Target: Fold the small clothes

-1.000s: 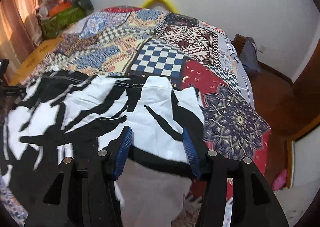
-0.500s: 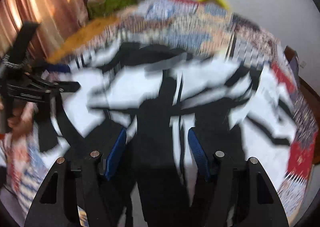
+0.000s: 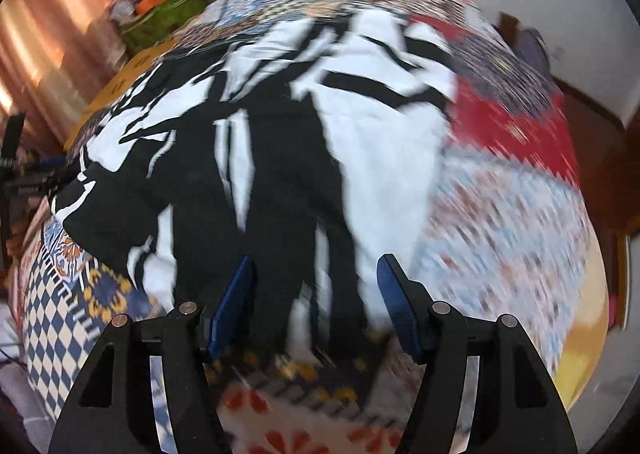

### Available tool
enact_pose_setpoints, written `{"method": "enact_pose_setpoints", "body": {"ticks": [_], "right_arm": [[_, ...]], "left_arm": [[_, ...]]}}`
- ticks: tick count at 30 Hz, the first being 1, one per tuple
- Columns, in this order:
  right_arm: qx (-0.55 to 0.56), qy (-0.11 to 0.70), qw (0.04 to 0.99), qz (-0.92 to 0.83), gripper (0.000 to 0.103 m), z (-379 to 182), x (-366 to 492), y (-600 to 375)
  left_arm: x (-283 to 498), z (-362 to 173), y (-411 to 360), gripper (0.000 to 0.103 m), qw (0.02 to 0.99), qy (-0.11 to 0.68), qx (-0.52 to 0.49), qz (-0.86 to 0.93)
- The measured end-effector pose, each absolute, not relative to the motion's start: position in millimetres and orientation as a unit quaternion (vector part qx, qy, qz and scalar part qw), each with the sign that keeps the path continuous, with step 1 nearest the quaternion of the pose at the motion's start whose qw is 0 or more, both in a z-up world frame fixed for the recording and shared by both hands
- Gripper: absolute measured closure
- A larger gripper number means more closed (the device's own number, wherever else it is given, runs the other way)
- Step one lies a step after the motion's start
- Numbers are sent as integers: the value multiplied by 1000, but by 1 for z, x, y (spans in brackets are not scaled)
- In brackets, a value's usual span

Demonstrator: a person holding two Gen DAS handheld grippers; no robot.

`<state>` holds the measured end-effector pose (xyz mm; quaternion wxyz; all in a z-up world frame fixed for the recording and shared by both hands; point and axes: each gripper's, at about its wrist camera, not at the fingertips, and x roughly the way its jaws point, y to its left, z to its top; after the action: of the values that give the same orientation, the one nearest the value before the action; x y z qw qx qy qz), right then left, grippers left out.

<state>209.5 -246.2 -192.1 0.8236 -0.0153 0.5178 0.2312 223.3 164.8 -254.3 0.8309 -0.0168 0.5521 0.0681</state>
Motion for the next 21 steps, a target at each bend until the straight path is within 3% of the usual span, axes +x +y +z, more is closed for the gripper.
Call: {"method": "enact_pose_setpoints", "body": {"ticks": [2,8,15,21], "right_arm": [[-6,523,825,216,35,-191,202,-255],[-28,505,843,182,34,-168,194,-263],[-37,434,875,210,34,-115,187,-237],[-24,389,881,269,34,-93,179,-194]], "left_arm": [[215,-254,174,4,829,553,-9,85],[191,-238,210,4,822,550,-6,151],[165,-194,211,4,852,496,-114,120],[160,-193,181,4,848,490,-193,60]]}}
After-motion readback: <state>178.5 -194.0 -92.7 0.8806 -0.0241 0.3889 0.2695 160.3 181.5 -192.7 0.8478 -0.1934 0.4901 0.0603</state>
